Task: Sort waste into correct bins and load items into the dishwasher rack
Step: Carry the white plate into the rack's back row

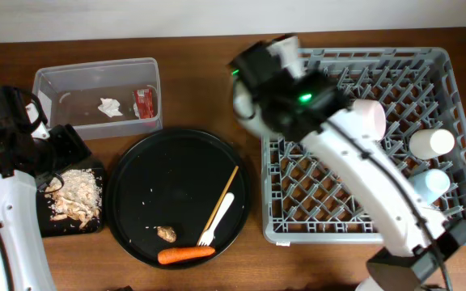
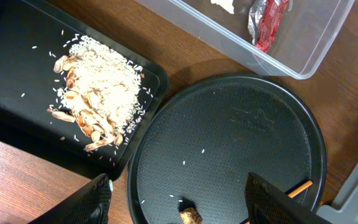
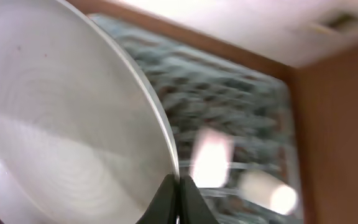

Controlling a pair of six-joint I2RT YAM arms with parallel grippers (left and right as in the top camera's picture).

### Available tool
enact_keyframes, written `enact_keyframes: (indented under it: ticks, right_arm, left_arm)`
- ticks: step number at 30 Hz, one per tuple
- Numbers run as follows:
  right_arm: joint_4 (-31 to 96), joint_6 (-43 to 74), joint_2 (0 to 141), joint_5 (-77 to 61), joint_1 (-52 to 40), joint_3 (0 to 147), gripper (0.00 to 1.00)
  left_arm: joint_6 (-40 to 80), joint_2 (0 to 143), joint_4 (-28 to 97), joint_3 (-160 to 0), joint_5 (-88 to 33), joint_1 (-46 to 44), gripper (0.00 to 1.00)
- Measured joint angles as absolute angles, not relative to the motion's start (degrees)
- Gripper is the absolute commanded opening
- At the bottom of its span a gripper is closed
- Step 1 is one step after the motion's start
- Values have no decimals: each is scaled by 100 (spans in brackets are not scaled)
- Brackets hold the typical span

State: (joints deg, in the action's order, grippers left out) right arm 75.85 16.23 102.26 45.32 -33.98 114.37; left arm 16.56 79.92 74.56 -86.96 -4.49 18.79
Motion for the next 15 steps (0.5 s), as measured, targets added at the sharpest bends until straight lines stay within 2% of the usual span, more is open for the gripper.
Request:
enact_keyframes:
  ticks: [8, 15]
  right_arm:
    - [7717, 2716, 10252, 6038, -2117, 11297, 4]
    - [7736, 2897, 10733, 6206, -1863, 11048, 4]
  left_arm:
    - [1656, 7992, 7441, -8696, -449, 1879, 68]
    - [1656, 7992, 7435, -8696, -447, 1879, 68]
